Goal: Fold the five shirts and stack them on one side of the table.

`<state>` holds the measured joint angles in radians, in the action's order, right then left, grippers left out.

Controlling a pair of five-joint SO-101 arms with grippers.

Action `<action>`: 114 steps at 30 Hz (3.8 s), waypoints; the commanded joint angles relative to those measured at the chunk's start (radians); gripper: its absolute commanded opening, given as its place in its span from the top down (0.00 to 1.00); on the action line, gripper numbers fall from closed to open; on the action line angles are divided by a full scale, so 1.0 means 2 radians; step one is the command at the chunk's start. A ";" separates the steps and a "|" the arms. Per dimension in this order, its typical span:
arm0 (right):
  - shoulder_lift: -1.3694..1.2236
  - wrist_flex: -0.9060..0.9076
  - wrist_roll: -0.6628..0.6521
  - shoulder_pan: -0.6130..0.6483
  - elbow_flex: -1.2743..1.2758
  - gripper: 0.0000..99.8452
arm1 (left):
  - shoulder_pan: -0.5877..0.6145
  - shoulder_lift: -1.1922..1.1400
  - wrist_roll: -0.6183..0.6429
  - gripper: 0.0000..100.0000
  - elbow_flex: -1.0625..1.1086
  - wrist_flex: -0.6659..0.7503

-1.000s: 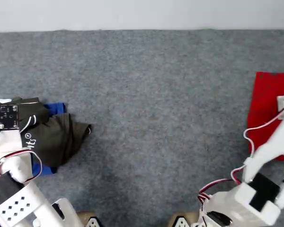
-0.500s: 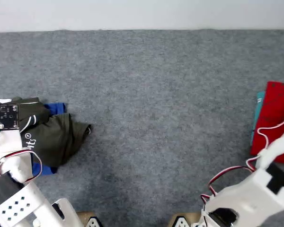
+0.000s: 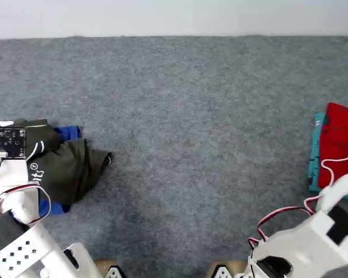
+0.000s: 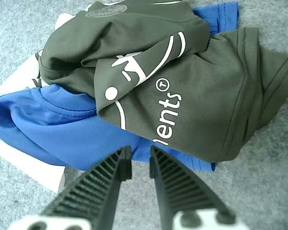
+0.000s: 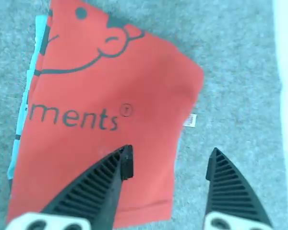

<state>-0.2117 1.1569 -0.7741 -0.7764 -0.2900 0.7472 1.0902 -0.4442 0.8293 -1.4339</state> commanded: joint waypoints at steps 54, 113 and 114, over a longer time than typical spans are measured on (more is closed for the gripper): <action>0.428 0.318 0.281 0.195 0.353 0.99 | -0.126 -0.550 -0.050 0.81 -0.182 0.063; 0.561 0.319 0.281 0.195 0.420 0.99 | -0.377 -0.255 -0.021 0.81 -0.026 -0.046; 0.561 0.319 0.281 0.195 0.420 0.99 | -0.361 -0.255 -0.029 0.81 -0.007 -0.025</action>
<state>0.9007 1.7553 -0.2186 -0.3943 0.5585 -0.0583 0.5593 -0.4488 0.7480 -1.5904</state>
